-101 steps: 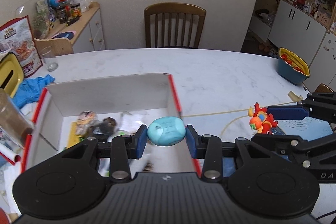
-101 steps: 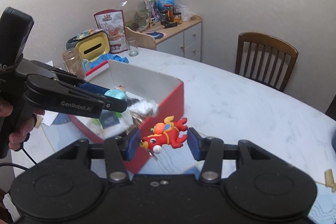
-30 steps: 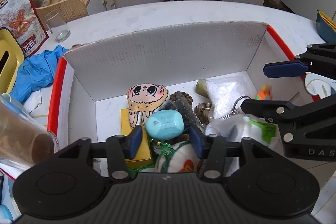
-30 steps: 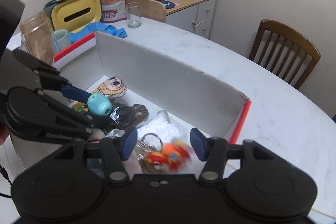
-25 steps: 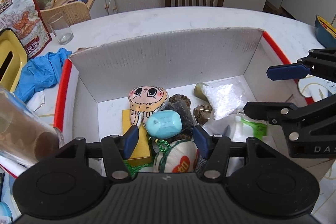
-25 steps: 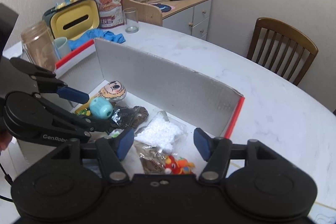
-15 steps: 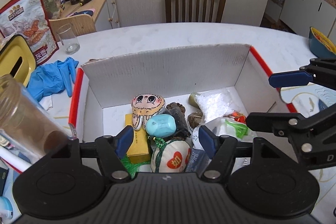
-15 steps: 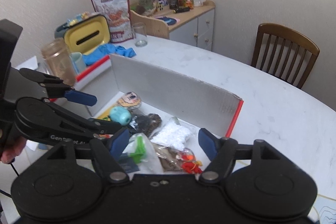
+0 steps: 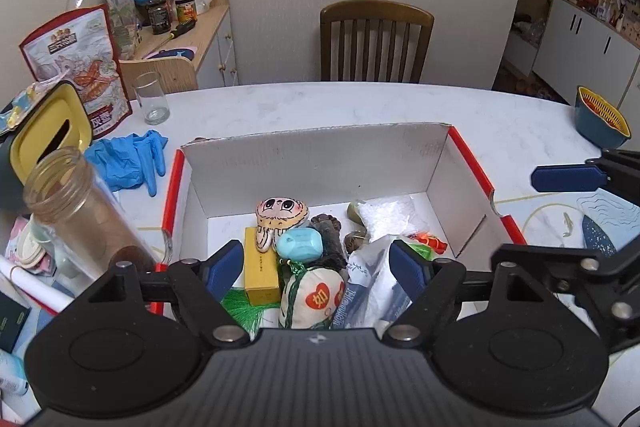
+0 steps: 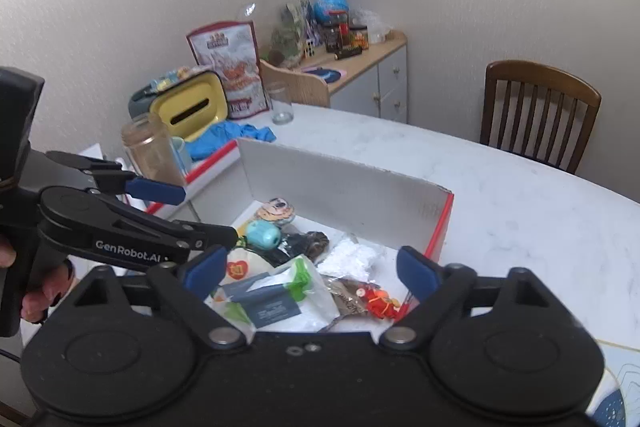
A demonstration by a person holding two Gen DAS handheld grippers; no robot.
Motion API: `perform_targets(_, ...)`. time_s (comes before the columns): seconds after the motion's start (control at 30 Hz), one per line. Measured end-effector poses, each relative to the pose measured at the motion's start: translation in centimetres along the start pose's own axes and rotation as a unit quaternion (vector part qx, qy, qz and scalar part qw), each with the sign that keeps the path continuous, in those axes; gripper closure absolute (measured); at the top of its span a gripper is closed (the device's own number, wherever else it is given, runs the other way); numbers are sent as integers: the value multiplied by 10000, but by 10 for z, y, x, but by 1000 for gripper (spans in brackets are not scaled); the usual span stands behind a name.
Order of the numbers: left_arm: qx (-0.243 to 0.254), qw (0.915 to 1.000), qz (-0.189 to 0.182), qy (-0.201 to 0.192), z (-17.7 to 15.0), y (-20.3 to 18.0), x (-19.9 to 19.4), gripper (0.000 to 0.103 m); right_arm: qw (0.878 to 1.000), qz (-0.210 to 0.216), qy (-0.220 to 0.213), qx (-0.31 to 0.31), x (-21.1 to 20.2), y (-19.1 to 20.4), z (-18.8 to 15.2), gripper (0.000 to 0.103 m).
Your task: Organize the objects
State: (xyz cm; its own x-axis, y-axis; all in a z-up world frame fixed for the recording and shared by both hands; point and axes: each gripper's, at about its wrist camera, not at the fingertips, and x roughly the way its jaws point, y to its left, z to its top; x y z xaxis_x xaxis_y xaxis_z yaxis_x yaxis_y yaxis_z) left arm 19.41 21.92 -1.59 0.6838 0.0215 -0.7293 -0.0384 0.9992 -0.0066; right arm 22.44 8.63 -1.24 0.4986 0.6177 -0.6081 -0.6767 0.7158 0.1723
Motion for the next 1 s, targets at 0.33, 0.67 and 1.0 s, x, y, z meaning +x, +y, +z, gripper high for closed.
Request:
perform_targets(0.33,-293,9993,67,-208,-14,-1,-23,11,9997,42,-198,118,-28,3,-15,1)
perform_targets(0.67,-662,9963,89,-544,-22,0,-45,0,9990,-257,-348,67,-49,9,-32,1)
perform_targets(1.0,-387,9972,176,-619,-35,-17,-62,0,9983,-366,-413,186,-62,12,-43,1)
